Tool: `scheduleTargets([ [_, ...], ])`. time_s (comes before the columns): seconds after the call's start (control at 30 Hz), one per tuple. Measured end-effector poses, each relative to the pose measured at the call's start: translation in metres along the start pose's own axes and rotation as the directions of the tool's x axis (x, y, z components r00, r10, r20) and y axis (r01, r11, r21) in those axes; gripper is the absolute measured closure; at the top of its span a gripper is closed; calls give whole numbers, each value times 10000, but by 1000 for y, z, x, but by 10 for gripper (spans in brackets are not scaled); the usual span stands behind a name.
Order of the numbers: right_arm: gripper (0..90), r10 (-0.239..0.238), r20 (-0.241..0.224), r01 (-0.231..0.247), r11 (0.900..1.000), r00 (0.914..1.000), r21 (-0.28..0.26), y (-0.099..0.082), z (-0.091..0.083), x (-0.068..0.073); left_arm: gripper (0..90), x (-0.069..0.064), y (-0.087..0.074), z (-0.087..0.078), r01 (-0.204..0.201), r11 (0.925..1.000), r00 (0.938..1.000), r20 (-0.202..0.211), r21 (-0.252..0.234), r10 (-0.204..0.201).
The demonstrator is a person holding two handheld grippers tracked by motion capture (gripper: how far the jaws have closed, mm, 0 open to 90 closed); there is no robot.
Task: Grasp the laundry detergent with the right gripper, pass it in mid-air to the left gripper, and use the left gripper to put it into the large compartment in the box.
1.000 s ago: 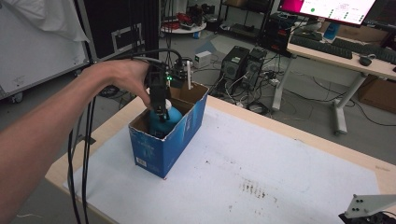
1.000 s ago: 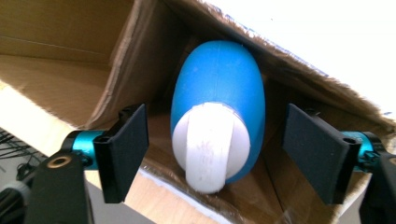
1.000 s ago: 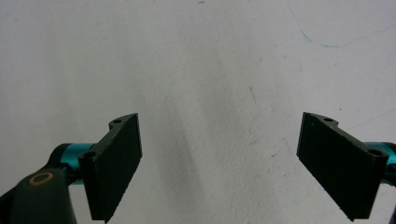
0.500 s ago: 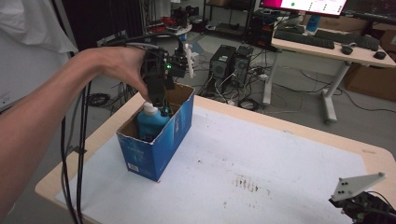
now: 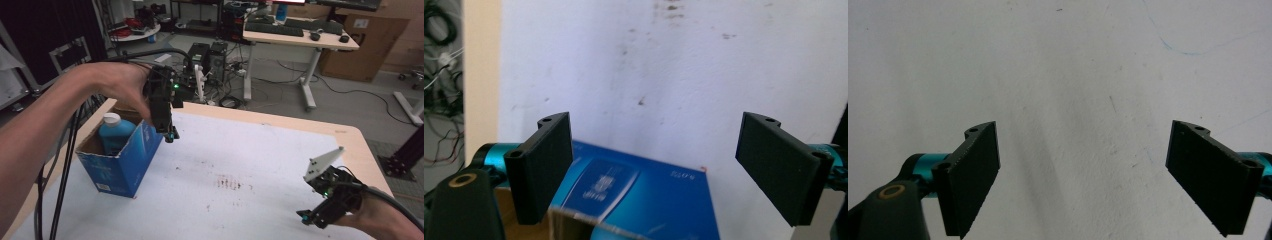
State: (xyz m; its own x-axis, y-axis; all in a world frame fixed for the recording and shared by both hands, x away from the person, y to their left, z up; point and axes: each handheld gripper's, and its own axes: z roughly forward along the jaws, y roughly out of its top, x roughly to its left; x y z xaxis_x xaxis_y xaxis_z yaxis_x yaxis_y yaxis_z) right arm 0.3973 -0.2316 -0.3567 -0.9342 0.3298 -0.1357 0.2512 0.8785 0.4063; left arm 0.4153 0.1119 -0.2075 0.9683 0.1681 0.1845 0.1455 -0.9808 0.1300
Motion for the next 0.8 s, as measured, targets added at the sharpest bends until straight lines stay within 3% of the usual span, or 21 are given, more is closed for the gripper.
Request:
scheduleTargets([
  [0.33,132,7,111,-7,10000,9999,-16,2,-2,3,154,-13,29,44,-393,9991,9983,435,156,386],
  [0.8,132,158,271,-160,9998,9995,68,6,1,6,154,-28,42,100,-329,9993,9946,996,194,308],
])
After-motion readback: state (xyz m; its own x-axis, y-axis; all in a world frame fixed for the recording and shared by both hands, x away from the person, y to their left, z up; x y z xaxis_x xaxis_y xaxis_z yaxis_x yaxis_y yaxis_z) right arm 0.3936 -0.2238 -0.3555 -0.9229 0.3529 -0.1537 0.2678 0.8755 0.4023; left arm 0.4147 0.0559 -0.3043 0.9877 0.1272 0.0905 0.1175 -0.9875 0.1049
